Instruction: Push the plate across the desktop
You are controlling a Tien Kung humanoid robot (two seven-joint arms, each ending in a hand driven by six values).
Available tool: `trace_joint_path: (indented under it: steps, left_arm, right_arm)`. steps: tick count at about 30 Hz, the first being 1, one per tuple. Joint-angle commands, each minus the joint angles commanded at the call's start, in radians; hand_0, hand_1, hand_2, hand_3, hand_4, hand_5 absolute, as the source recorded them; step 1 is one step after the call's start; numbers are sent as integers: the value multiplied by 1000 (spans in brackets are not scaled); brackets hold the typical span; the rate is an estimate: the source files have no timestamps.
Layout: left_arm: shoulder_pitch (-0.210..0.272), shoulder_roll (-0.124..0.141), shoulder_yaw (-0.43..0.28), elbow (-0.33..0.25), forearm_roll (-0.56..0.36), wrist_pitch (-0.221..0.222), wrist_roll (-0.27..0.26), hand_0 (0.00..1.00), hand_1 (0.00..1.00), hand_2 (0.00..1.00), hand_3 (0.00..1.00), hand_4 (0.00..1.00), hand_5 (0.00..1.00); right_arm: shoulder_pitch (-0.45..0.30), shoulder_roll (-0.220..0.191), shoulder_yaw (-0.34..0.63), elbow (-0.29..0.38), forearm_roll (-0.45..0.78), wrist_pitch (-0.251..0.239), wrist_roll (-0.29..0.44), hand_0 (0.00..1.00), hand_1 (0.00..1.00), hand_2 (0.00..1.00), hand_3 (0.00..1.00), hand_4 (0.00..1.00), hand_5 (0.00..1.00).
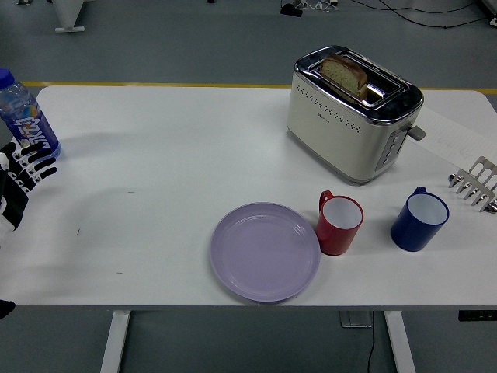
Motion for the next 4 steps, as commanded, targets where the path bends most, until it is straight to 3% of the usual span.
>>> trace_joint_path:
  steps: [4]
  left_arm:
    - [0,1,1,0,-1,1,-1,708,740,729,682,557,998]
  right_arm:
    - [-1,-1,-2,0,1,0,1,642,608,667,770,504,562]
